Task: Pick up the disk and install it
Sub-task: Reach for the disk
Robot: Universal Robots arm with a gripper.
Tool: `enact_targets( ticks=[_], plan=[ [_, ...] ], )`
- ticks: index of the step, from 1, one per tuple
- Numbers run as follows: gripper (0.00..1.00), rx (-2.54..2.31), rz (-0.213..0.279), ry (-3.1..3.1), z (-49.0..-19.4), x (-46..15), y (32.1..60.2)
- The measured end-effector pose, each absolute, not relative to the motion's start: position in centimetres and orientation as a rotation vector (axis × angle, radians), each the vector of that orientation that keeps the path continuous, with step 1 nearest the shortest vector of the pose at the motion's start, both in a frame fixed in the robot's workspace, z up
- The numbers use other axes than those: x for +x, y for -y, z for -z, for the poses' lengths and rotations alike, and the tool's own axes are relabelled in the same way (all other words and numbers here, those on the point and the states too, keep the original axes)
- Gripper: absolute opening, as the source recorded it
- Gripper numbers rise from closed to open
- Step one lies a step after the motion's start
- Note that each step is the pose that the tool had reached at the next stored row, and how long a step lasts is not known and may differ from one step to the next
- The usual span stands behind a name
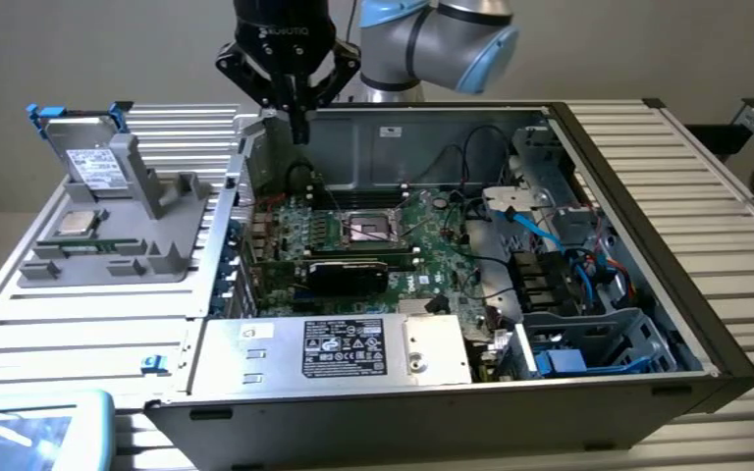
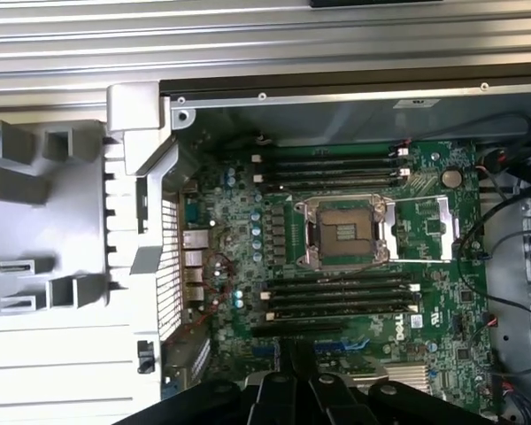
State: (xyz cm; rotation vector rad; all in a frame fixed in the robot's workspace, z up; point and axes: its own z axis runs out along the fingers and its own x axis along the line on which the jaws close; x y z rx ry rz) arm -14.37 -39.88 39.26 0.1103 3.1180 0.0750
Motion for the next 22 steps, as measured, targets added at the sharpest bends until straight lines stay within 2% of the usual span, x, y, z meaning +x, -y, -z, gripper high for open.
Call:
enact_targets(
  ticks=[22],
  plan=[
    [0.11, 0.11, -0.075, -3.118, -39.3, -23.3, 39.9]
  ],
)
